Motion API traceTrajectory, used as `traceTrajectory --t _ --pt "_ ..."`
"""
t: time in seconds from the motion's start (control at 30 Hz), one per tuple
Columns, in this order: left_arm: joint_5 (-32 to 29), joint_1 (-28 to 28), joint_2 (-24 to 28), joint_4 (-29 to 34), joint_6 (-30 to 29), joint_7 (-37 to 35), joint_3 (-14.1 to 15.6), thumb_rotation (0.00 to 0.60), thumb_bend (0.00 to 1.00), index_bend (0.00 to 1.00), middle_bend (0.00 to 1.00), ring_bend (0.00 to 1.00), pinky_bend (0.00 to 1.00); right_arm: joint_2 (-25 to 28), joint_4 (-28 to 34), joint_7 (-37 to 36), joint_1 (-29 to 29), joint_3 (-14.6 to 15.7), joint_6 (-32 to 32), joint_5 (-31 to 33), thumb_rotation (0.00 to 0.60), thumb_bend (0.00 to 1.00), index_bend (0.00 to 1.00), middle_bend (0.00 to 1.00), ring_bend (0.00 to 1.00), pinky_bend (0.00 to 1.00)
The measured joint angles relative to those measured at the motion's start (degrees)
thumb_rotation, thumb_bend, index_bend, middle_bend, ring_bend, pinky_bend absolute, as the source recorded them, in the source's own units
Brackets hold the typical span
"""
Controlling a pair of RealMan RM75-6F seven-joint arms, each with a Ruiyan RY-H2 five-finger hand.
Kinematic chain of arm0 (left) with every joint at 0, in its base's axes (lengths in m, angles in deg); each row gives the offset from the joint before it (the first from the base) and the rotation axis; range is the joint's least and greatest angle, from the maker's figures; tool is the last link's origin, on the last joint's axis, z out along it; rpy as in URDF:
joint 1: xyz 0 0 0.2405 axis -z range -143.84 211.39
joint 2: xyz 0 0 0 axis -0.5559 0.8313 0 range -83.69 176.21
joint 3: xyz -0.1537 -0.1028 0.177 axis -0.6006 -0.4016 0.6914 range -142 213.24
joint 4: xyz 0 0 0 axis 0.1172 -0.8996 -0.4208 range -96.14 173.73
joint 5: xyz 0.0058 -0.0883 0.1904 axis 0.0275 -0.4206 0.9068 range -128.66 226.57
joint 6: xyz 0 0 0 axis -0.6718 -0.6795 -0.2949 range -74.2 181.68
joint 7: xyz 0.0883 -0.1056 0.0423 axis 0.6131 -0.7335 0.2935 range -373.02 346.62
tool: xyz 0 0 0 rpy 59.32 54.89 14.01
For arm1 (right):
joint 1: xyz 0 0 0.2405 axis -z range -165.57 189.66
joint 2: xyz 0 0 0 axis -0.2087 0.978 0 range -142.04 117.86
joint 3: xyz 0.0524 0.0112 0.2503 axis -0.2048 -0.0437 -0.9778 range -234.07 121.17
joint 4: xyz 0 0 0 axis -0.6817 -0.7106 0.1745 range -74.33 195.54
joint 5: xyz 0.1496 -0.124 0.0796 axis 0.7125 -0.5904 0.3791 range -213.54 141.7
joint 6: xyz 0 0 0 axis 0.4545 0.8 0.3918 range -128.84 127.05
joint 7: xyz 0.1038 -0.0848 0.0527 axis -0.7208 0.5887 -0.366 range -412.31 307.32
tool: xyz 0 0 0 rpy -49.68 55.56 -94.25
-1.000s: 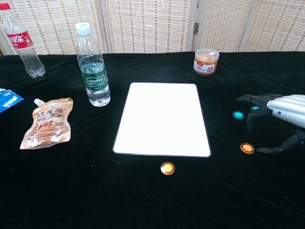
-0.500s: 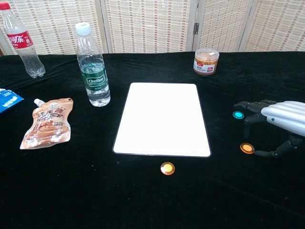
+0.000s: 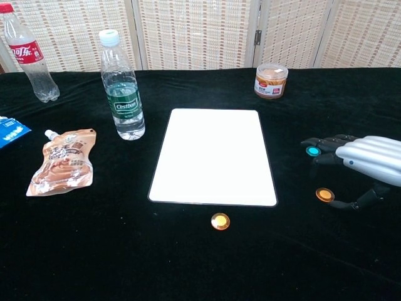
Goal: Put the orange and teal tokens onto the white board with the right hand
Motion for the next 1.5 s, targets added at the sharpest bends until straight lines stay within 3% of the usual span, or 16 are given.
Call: traceTrajectory --t 0.73,1.03,1.27,1.5 --pt "-0.28 -0.01 -0.51 -0.78 0.54 -0.61 0.0 0.6 0.17 0.1 0.03 0.03 0.0 -1.42 -2.41 -0.79 -0.12 0.48 0.83 1.21 0.472 0.43 0.52 0.1 0.0 0.0" --pt "-0.13 0.15 -0.37 -0.43 0.49 -0.29 -0.16 0.6 0.17 0.1 0.03 0.02 0.0 0.75 2.63 -2.53 -1.04 0.09 1.94 -0.56 0.476 0.43 0.52 0.11 0.0 0.0" --pt "0.28 0.21 -0.08 0.13 0.06 -0.18 -0.31 0.6 0.17 0.1 0.03 0.02 0.0 2.15 11.04 0.16 -6.33 -3.04 -2.41 -0.2 0.476 0.43 0.52 0.1 0.0 0.0" --pt "0.15 -0.11 0.17 0.08 -0.19 -0.54 -0.21 0.6 0.17 0.1 0.03 0.02 0.0 -2.05 12.44 7.98 -12.27 -7.5 -8.56 7.25 0.475 0.43 0.49 0.09 0.0 0.0"
